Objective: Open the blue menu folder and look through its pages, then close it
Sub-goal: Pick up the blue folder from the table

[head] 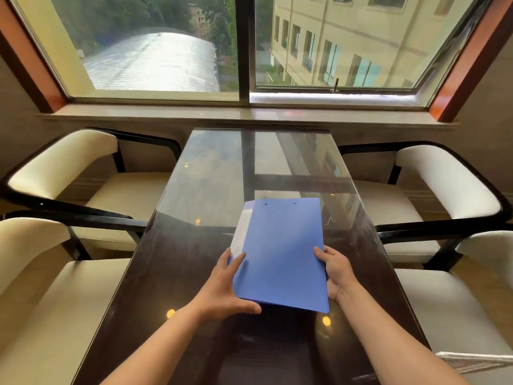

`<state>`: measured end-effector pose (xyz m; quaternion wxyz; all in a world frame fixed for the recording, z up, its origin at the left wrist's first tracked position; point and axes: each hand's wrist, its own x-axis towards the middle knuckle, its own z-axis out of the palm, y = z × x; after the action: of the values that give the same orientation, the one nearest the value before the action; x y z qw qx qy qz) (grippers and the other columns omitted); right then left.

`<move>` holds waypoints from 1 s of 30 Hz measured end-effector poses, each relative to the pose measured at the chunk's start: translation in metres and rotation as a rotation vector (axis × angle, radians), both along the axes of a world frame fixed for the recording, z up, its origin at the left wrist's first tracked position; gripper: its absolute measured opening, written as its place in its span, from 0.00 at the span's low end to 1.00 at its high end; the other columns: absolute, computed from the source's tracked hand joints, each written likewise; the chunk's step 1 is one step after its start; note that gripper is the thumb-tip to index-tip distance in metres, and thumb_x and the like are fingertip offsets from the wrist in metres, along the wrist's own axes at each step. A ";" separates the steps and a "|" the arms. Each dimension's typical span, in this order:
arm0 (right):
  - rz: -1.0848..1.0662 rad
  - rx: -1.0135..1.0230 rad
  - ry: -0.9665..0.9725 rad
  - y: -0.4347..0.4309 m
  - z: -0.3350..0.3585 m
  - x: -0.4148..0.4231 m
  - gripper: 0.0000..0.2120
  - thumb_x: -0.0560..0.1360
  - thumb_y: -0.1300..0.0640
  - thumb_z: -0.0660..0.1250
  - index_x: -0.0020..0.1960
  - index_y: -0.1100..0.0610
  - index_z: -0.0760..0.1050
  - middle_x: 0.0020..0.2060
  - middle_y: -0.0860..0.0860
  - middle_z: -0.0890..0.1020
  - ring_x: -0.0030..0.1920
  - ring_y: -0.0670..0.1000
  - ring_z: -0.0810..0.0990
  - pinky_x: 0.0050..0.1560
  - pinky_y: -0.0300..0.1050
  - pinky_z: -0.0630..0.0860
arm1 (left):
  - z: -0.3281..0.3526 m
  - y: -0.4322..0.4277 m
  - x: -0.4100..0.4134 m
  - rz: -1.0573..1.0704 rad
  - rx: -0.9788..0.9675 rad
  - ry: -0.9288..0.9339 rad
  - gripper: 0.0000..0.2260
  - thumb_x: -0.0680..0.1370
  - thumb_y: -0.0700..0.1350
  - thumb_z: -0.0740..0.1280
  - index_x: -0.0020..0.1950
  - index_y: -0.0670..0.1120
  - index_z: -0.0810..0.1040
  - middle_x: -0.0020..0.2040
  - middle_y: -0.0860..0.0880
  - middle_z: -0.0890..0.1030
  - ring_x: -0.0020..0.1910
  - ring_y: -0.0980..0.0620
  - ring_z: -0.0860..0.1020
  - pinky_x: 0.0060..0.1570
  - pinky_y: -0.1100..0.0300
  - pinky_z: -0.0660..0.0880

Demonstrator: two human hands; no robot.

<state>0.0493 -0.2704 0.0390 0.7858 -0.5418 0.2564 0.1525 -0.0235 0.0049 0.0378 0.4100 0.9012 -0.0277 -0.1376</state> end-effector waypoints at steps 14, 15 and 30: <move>0.101 0.125 -0.018 0.008 0.014 -0.002 0.06 0.81 0.58 0.62 0.55 0.61 0.73 0.58 0.63 0.82 0.52 0.65 0.83 0.46 0.61 0.81 | -0.002 0.007 -0.013 0.050 0.146 -0.159 0.49 0.61 0.78 0.65 0.78 0.60 0.57 0.81 0.50 0.51 0.79 0.51 0.51 0.74 0.51 0.56; 0.097 0.122 -0.017 0.009 0.014 -0.003 0.06 0.81 0.58 0.63 0.55 0.60 0.73 0.57 0.63 0.82 0.52 0.65 0.82 0.46 0.61 0.81 | -0.003 0.007 -0.014 0.063 0.122 -0.158 0.48 0.62 0.77 0.65 0.78 0.60 0.58 0.81 0.50 0.52 0.79 0.51 0.52 0.74 0.51 0.56; 0.070 0.123 0.002 0.036 0.007 -0.010 0.31 0.81 0.37 0.50 0.68 0.59 0.74 0.65 0.63 0.79 0.66 0.68 0.76 0.69 0.70 0.68 | -0.012 0.013 -0.035 0.172 -0.007 -0.306 0.30 0.73 0.70 0.61 0.71 0.57 0.73 0.71 0.55 0.67 0.71 0.56 0.62 0.71 0.56 0.60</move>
<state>0.0394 -0.2342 0.0458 0.8116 -0.5008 0.2284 0.1958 -0.0588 0.0178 0.0254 0.4145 0.9092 -0.0129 0.0369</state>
